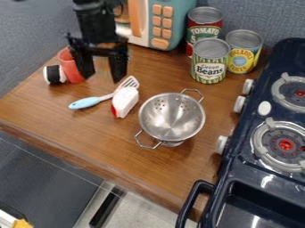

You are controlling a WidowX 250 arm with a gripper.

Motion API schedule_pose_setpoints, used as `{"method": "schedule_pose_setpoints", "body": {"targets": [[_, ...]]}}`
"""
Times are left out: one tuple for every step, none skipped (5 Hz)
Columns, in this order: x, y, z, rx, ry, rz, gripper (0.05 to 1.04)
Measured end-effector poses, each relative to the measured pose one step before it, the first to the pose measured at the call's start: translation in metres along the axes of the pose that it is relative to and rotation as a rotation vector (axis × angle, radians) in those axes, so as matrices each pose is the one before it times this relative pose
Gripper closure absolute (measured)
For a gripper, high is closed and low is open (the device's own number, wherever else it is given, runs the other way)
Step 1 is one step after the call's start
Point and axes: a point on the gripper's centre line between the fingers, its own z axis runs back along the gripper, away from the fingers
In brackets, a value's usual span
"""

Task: Flip out the red object to its place

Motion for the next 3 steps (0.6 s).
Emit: {"method": "schedule_pose_setpoints", "body": {"targets": [[-0.01226,0.00146,0.00721,0.1263,0.0013,0.0587,0.083],[-0.00639,0.00152,-0.00178,0.1283,-0.0406,0.0497,0.083],[0.00474,-0.00236,-0.00036,-0.0139,-0.0290,-0.0403,0.083]]}}
